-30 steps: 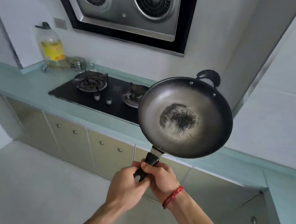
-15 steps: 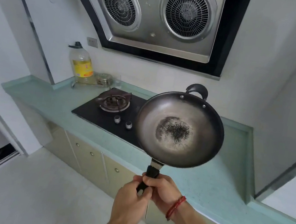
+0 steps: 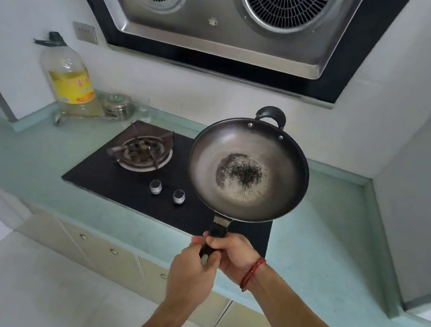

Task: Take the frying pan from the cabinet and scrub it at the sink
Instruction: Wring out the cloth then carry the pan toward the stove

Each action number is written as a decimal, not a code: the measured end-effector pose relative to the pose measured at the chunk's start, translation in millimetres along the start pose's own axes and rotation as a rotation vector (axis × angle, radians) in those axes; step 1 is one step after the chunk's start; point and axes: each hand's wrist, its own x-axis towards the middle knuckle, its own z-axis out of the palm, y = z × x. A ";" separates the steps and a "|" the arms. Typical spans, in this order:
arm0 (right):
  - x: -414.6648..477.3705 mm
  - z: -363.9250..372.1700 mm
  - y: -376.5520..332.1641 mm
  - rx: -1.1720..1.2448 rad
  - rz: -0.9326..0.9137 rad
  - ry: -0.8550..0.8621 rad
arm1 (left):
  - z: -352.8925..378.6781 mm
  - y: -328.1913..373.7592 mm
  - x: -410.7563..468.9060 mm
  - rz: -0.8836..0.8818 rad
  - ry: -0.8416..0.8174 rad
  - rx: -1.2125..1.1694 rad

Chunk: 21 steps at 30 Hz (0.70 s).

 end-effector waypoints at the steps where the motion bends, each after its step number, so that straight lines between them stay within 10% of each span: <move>1: 10.1 2.5 -3.1 0.016 0.007 0.005 | -2.7 -1.2 10.8 0.001 -0.004 0.006; 21: 97.9 -27.3 -65.2 0.036 0.172 0.081 | 34.8 7.7 120.1 -0.119 -0.101 -0.002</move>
